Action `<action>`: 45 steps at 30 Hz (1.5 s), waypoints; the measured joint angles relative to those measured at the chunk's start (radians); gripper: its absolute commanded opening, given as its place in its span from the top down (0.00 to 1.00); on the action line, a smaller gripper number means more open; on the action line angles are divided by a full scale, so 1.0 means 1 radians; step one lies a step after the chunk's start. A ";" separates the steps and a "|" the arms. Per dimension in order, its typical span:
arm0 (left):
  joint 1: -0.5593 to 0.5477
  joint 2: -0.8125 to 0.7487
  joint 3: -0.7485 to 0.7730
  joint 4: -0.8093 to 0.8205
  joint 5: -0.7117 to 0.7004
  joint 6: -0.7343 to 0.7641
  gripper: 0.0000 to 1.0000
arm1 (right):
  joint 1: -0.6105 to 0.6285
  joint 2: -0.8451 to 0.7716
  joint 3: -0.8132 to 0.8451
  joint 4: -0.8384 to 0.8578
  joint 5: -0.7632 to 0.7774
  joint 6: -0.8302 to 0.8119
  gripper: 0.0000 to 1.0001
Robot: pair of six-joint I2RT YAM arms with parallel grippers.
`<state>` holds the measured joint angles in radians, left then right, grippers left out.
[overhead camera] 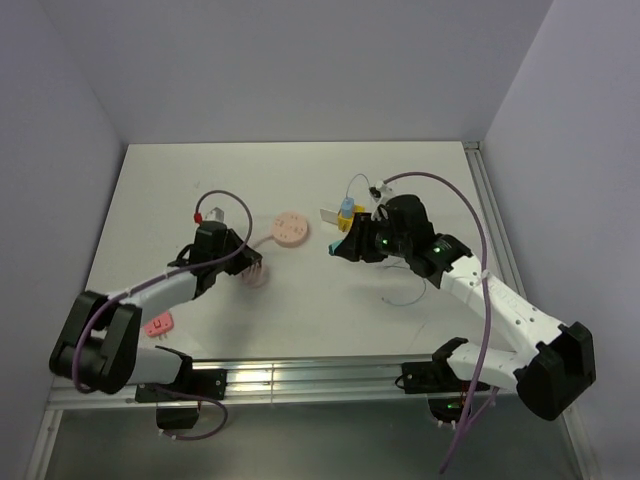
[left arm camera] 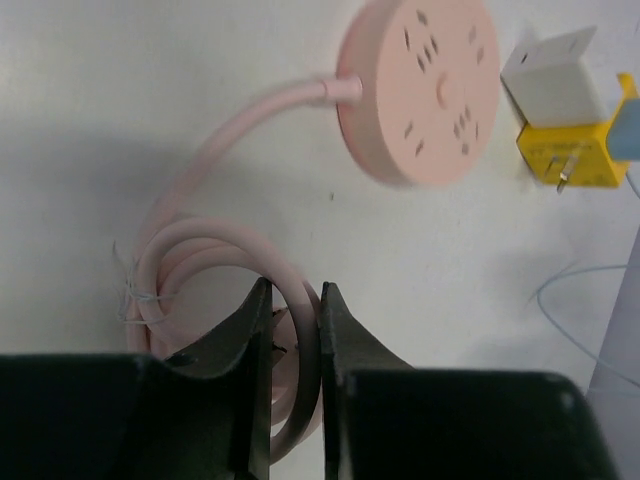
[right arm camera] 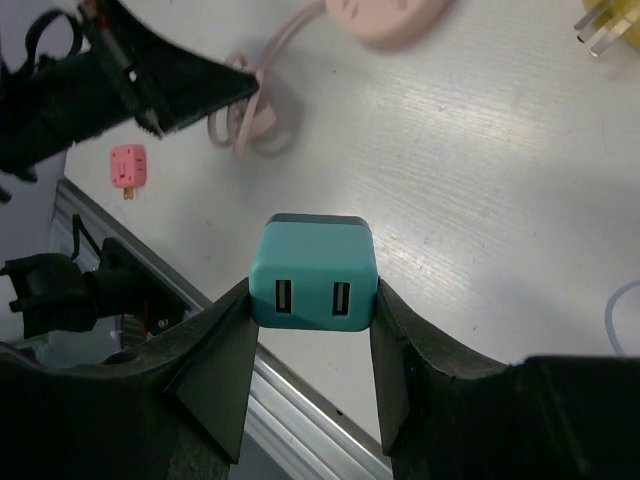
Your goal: Insert the plug
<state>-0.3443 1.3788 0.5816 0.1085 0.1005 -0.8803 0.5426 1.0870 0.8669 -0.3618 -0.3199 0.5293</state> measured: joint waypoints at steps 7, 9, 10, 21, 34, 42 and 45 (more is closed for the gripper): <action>-0.114 -0.281 -0.204 -0.031 -0.050 -0.115 0.99 | 0.092 0.167 0.104 0.001 0.128 0.021 1.00; -0.129 -0.321 -0.235 -0.026 -0.055 -0.139 1.00 | 0.114 0.222 0.127 0.000 0.158 0.031 1.00; -0.134 -0.336 -0.246 -0.022 -0.058 -0.151 1.00 | 0.122 0.248 0.138 -0.001 0.170 0.031 1.00; -0.184 -0.451 -0.287 -0.068 -0.108 -0.232 0.99 | 0.198 0.451 0.265 -0.078 0.331 0.042 1.00; -0.403 -0.731 -0.428 -0.087 -0.315 -0.402 0.88 | 0.199 0.608 0.312 -0.093 0.412 0.276 1.00; -0.466 -0.700 -0.462 -0.030 -0.354 -0.425 0.91 | 0.206 0.648 0.435 -0.160 0.476 0.401 1.00; -0.474 -0.715 -0.476 -0.013 -0.362 -0.425 0.89 | 0.214 0.680 0.483 -0.198 0.494 0.428 1.00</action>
<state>-0.8185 0.6643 0.1051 0.0959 -0.2611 -1.3048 0.7567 1.7668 1.3499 -0.5598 0.1741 0.9573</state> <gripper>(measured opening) 0.203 0.511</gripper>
